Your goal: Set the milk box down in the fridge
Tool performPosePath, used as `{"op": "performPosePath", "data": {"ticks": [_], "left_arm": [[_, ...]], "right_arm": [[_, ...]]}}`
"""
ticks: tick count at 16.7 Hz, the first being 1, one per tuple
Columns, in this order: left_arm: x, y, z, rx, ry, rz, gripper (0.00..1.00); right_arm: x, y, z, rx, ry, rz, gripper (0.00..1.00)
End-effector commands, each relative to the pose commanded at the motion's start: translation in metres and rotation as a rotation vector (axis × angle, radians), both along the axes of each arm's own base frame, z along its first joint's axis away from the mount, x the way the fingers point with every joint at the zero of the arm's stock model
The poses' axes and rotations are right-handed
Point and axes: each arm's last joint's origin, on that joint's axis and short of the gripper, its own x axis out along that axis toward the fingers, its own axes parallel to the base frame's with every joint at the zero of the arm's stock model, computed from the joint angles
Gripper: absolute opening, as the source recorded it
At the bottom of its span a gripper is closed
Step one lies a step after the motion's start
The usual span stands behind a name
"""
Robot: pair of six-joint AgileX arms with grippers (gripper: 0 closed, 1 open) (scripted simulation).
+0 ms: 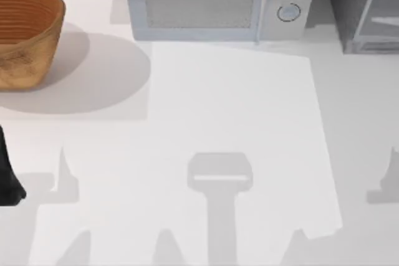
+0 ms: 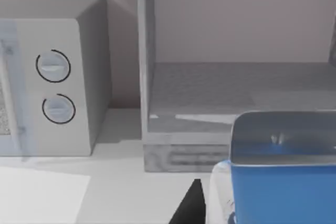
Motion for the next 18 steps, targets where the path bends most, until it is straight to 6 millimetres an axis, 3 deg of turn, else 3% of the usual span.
{"op": "performPosePath", "data": {"ticks": [7, 11, 15, 18], "left_arm": [[0.0, 0.0, 0.0, 0.0, 0.0, 0.0, 1.0], [0.0, 0.0, 0.0, 0.0, 0.0, 0.0, 1.0], [0.0, 0.0, 0.0, 0.0, 0.0, 0.0, 1.0], [0.0, 0.0, 0.0, 0.0, 0.0, 0.0, 1.0]], "right_arm": [[0.0, 0.0, 0.0, 0.0, 0.003, 0.007, 0.0], [0.007, 0.0, 0.027, 0.0, -0.035, 0.021, 0.0], [0.035, -0.004, 0.066, -0.005, -0.058, 0.026, 0.0], [0.076, -0.012, 0.088, -0.011, -0.057, 0.02, 0.0]]}}
